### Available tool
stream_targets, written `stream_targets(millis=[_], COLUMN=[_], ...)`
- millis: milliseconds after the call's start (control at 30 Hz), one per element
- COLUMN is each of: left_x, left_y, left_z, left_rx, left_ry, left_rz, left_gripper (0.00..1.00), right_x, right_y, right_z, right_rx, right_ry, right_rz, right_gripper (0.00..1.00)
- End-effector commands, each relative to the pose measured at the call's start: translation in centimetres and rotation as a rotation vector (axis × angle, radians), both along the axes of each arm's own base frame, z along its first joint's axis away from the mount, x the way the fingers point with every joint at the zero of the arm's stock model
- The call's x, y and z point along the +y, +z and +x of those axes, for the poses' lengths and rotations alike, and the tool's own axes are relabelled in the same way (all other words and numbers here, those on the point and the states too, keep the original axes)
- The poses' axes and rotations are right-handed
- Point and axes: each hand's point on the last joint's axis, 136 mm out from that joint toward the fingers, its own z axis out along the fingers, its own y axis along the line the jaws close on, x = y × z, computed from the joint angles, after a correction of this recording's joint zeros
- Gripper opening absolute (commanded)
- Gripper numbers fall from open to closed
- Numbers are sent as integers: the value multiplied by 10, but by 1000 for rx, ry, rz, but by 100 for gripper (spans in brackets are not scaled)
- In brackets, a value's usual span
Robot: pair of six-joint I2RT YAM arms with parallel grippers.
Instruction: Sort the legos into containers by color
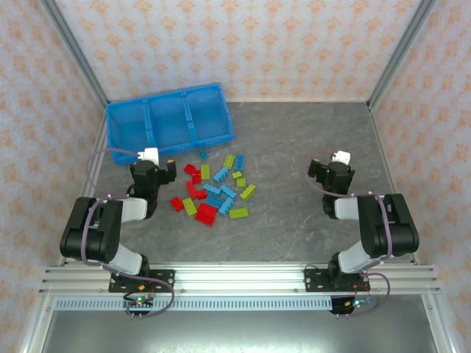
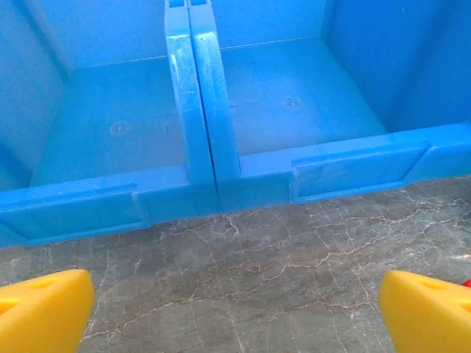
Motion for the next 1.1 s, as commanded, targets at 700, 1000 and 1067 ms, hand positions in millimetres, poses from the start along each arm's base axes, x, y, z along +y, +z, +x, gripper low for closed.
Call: stream_targets(millis=[700,1000,1067], left_x=[-1,20,19], left_y=[7,74,96], left_z=[2,-35,-49], left_rx=[-34,-10,-3], left_ry=[3,247,299], left_rz=[-5,-48,-127], left_gripper=[100,100,100], right_x=[-3,70,106], right_y=[33,93,97], right_z=[0,-70,-85], right_rx=[-1,269,341], right_ry=[-11,38,156], right_rz=[-3,425,438], right_gripper=[100,95,95])
